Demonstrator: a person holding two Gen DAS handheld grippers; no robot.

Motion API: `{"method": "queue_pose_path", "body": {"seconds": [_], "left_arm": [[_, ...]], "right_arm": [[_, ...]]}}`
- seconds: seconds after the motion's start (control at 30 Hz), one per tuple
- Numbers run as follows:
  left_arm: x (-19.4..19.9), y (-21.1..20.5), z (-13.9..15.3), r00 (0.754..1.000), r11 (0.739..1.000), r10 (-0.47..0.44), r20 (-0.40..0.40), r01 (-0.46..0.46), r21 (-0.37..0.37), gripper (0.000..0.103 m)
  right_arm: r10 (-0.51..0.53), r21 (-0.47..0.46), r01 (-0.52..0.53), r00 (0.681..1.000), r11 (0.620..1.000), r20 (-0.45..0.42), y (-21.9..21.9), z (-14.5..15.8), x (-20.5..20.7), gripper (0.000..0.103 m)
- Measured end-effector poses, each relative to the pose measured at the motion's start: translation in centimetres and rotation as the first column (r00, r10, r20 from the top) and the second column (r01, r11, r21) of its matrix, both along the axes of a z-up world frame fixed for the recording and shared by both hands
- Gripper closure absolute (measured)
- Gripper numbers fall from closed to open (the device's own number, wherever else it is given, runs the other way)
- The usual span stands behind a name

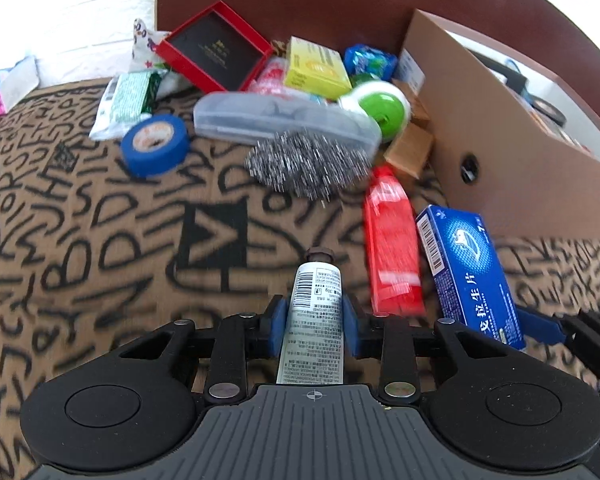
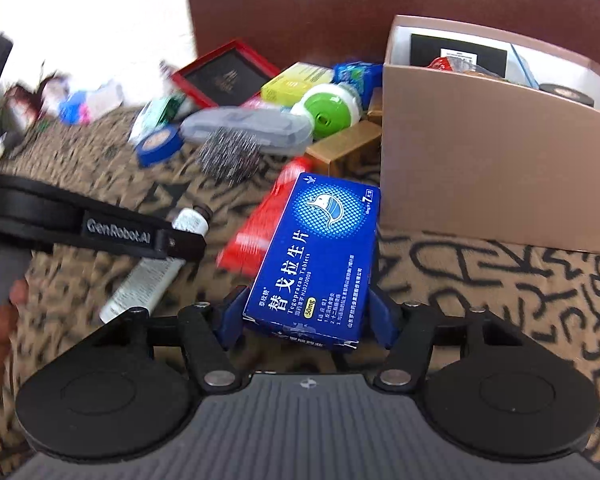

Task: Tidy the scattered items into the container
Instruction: 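Grasp the white hand-cream tube with left gripper while right gripper grasps blue medicine box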

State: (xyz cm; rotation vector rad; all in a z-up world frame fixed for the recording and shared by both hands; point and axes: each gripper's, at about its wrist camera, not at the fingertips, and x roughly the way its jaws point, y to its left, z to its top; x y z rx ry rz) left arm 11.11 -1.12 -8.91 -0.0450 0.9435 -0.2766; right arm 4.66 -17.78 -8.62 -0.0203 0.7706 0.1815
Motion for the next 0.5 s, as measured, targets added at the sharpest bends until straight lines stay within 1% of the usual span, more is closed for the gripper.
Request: {"method": "queue_pose_path", "body": {"seconds": [0.07, 0.2, 0.43, 0.47, 0.5], "left_arm": [[-1.3, 0.1, 0.1, 1.000, 1.000, -0.012, -0.007, 0.012, 0.005, 0.074], [-3.7, 0.1, 0.2, 0.999, 1.000, -0.028, -0.018, 0.028, 0.014, 0.074], [-6.8, 0.2, 0.5, 0.998, 0.999, -0.047, -0.039, 0.048, 0.021, 0.073], [-7.1, 0.2, 0.5, 0.998, 0.998, -0.049, -0.038, 0.050, 0.025, 0.069], [-7.3, 0.1, 0.5, 0.998, 0.998, -0.052, -0.038, 0.053, 0.026, 0.055]], "right_arm": [[0.018, -0.027, -0.019, 1.000, 0.999, -0.011, -0.2, -0.1, -1.3, 0.036], [0.029, -0.051, -0.031, 0.999, 0.998, -0.029, -0.9, 0.0, -3.9, 0.036], [0.055, -0.101, -0.059, 0.997, 0.993, -0.048, -1.5, 0.2, -7.4, 0.036], [0.053, -0.105, -0.058, 0.997, 0.993, -0.050, -1.5, 0.3, -7.5, 0.036], [0.046, -0.105, -0.051, 0.998, 0.993, -0.048, -1.5, 0.4, -7.5, 0.034]]}}
